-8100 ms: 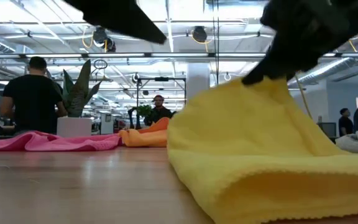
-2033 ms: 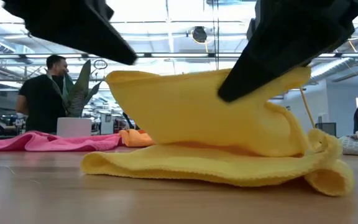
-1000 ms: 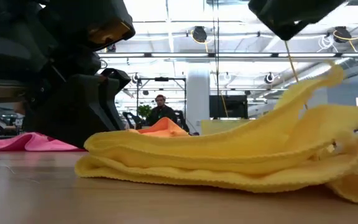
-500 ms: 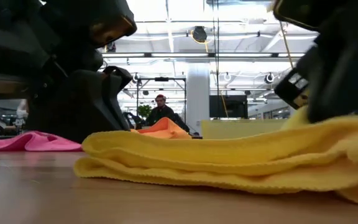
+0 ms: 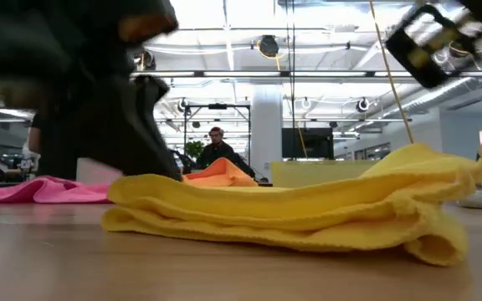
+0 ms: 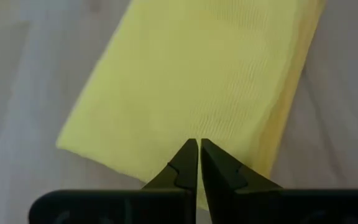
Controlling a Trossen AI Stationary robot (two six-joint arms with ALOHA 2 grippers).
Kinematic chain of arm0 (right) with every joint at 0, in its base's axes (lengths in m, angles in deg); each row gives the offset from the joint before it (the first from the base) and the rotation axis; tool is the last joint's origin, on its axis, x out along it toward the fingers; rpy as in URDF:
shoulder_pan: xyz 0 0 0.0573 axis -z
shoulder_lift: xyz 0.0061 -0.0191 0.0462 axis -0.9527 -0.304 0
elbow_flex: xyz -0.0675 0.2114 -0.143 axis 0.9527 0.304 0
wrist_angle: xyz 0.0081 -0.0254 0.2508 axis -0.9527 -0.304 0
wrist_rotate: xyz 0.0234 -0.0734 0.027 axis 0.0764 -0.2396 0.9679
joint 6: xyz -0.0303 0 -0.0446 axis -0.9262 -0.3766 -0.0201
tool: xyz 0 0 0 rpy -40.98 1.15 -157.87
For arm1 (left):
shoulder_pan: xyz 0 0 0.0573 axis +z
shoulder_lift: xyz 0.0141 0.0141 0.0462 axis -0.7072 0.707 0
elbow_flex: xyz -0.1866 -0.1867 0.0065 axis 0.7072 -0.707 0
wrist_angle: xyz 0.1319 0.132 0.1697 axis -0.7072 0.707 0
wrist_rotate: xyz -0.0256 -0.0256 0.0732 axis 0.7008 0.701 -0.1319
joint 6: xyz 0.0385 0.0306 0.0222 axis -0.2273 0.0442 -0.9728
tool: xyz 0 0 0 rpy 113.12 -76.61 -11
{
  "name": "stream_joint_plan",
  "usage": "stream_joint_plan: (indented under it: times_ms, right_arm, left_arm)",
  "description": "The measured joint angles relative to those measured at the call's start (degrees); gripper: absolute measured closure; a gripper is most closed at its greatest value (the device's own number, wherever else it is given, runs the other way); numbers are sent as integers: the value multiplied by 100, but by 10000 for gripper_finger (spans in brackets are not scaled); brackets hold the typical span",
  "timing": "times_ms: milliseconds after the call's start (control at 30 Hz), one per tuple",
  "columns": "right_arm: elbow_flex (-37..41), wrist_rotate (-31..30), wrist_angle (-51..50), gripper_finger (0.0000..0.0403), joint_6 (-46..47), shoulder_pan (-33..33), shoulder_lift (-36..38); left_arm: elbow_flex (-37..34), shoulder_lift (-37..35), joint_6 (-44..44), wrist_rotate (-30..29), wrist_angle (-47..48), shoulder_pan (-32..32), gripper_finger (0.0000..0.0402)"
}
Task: Fold microfiber towels
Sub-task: Fold the yellow kitchen towel
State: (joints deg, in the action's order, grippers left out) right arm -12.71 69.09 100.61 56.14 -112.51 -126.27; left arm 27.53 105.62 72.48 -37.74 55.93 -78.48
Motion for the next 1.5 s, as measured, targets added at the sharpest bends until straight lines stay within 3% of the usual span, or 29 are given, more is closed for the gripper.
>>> stream_joint_plan:
  times_ms: [67, 133, 267, 400, 567, 800, 1000, 1200, 1500]
  right_arm:
    - [-2, -855, -317, 402, 148, 40, 171]
    - [86, -1222, -580, 402, 329, 127, 235]
    - [632, -917, -201, 402, 719, 436, 29]
    - [1223, -346, 666, 403, 802, 633, -315]
    - [1564, -145, 822, 403, 670, 549, -418]
    - [1608, -177, 833, 403, 158, 301, -267]
    - [1598, -636, 1317, 403, -112, 184, -39]
    - [1604, -581, 1464, 403, -180, 226, -253]
    - [1604, 14, 1508, 403, -437, 229, -706]
  left_arm:
    - [2, -76, -48, -41, -181, 7, 378]
    - [0, -97, -283, -34, -379, 48, 378]
    - [2, -22, -696, 180, -862, 252, 378]
    - [0, -13, -604, 372, -644, 543, 378]
    - [2, 23, -248, 461, -268, 756, 378]
    - [4, 252, -138, 483, -130, 815, 378]
    - [-2, 186, -78, 151, 21, 813, 378]
    - [2, 160, -81, 32, 18, 861, 378]
    - [4, 208, -44, 122, 376, 931, 378]
